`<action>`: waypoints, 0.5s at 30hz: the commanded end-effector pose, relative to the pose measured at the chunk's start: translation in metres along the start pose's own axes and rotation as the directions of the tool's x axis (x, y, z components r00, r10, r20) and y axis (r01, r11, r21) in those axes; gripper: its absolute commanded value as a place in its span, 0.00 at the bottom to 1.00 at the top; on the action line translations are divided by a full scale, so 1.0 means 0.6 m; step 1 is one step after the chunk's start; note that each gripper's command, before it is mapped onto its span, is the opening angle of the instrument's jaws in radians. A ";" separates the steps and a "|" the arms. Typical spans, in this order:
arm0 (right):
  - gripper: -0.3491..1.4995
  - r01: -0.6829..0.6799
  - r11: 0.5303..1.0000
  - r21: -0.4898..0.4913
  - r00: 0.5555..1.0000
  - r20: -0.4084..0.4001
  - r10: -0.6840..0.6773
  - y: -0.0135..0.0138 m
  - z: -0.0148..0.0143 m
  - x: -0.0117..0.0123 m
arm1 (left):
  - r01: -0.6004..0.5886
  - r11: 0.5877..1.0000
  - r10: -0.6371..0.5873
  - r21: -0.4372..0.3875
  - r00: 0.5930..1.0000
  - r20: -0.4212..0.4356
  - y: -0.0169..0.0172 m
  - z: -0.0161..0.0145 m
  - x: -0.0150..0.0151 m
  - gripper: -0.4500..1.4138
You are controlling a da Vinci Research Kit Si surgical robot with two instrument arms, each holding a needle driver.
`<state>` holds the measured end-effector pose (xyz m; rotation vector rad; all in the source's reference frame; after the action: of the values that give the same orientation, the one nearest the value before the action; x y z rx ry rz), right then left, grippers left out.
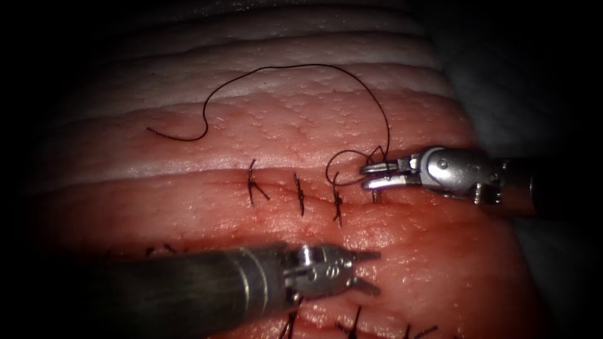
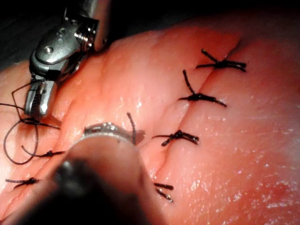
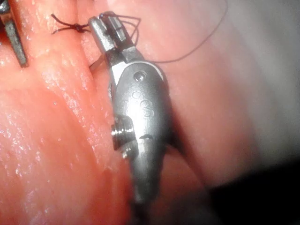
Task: Wound Closure
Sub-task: Push needle through skin below incision
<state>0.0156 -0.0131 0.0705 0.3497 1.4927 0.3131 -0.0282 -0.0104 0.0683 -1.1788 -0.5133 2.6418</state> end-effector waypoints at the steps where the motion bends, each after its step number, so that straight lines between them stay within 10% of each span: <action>1: 0.00 -0.023 1.000 -0.004 1.000 -0.009 0.023 0.0004 0.0010 -0.0005 | 0.006 1.000 -0.006 -0.002 1.000 0.003 -0.0003 0.0012 -0.0003 0.34; 15: 0.00 -0.164 0.985 -0.046 0.985 -0.064 0.161 0.0025 -0.0001 0.0007 | 0.013 1.000 -0.013 -0.013 0.999 0.029 0.0005 0.0037 -0.0026 0.34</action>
<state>0.0147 -0.0115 0.0702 0.4264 1.5125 0.4992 -0.0284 -0.0117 0.0702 -1.1362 -0.5486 2.6487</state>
